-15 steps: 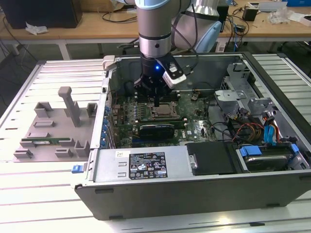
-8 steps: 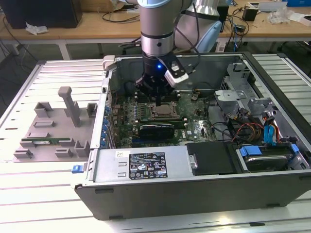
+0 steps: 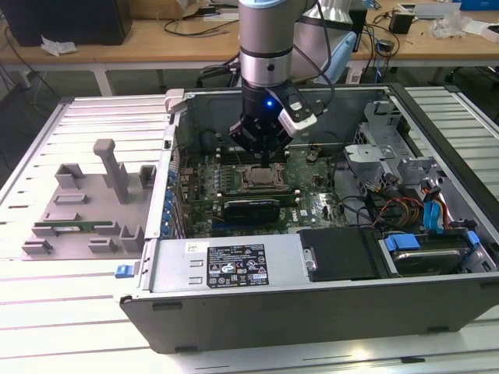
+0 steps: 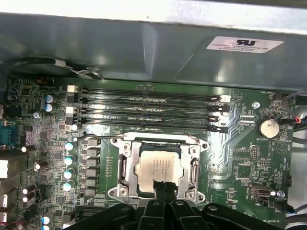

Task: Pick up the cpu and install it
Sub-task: 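Close the cpu cover, then install the first cpu locking lever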

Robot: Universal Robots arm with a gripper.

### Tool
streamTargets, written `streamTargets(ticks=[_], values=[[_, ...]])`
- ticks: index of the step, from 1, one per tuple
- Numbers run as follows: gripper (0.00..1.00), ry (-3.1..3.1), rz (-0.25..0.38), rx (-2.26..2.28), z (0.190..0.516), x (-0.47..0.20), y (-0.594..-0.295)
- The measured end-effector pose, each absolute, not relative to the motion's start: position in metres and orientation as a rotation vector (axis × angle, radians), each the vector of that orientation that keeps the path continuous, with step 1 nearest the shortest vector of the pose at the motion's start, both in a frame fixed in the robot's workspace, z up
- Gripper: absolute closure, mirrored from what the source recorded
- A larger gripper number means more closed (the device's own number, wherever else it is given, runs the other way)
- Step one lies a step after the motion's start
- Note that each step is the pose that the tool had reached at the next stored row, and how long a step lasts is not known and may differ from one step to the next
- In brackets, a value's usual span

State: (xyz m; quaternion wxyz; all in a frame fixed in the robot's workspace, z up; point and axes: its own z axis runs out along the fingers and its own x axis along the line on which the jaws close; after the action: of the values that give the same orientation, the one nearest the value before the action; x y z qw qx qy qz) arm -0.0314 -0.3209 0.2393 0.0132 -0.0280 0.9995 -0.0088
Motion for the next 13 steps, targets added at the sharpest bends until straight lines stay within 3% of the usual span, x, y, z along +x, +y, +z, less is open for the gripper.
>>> streamTargets(ticks=[13], values=[[0.89,3.114,-0.028,-0.087,0.2417,-0.0314,-0.3209]])
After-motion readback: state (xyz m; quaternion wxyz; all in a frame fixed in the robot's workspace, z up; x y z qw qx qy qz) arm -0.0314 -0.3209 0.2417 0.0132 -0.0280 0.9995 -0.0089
